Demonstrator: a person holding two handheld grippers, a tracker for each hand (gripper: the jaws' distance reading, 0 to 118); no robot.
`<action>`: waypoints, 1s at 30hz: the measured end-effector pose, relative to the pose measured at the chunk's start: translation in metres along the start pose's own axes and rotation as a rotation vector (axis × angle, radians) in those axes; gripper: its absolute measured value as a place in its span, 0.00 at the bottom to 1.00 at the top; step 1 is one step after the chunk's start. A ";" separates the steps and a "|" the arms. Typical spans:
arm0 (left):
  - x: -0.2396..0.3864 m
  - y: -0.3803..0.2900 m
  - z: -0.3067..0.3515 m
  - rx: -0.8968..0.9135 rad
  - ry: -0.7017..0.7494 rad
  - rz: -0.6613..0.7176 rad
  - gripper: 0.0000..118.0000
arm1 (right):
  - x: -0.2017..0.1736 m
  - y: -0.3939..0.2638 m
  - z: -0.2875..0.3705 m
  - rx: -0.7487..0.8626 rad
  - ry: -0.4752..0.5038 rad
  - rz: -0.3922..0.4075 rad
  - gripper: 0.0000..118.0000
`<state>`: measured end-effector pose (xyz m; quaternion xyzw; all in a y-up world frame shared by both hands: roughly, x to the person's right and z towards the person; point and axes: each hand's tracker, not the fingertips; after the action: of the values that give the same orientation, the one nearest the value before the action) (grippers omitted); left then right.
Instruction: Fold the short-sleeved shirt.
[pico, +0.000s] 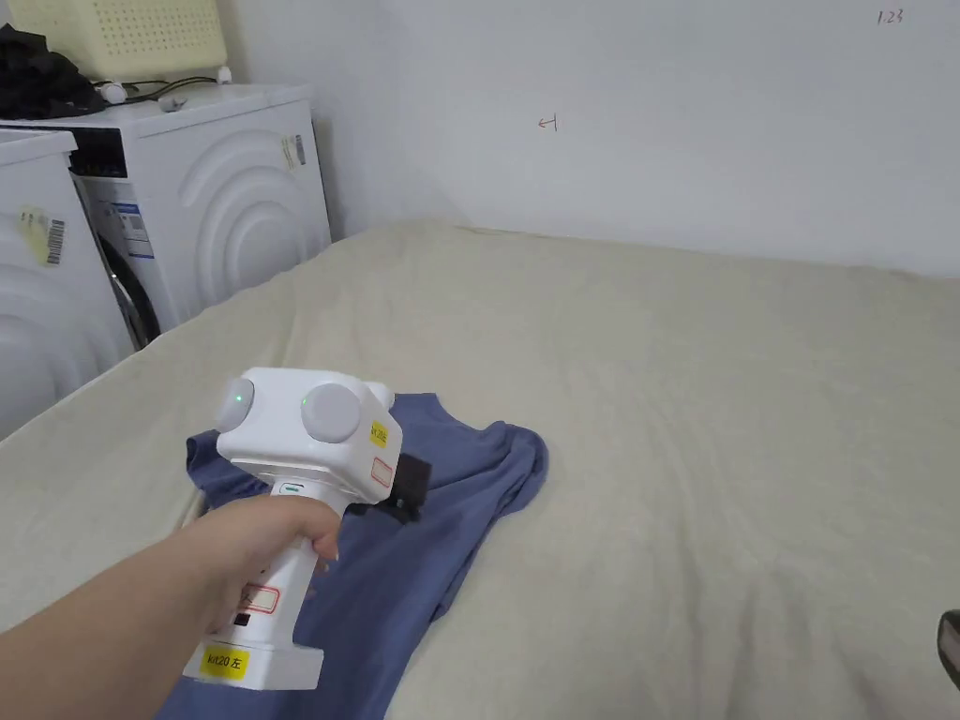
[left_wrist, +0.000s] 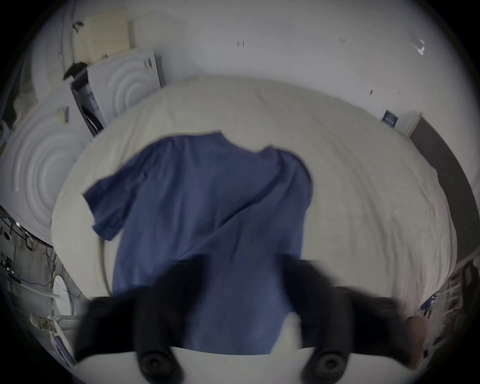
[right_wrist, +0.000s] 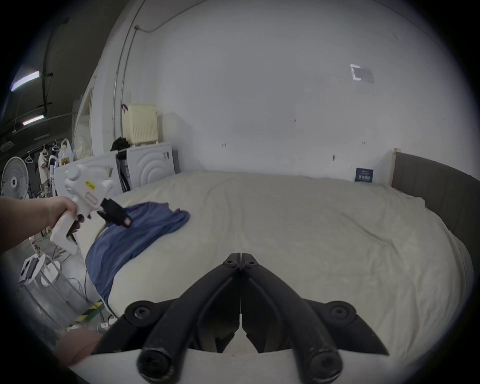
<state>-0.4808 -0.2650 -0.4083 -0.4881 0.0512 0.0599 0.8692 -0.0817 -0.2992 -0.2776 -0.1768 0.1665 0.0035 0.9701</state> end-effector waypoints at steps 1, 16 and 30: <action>-0.001 0.003 -0.012 -0.039 0.007 -0.004 0.99 | 0.000 -0.002 -0.002 -0.019 0.009 0.000 0.00; -0.033 0.018 -0.090 -0.169 0.055 0.131 1.00 | -0.003 -0.015 -0.020 -0.094 0.051 0.040 0.00; -0.023 -0.007 -0.024 -0.012 0.071 0.018 0.05 | 0.002 -0.014 -0.010 -0.089 0.086 0.036 0.00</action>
<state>-0.5036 -0.2903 -0.4108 -0.4946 0.0861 0.0509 0.8633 -0.0821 -0.3162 -0.2821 -0.2169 0.2108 0.0208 0.9529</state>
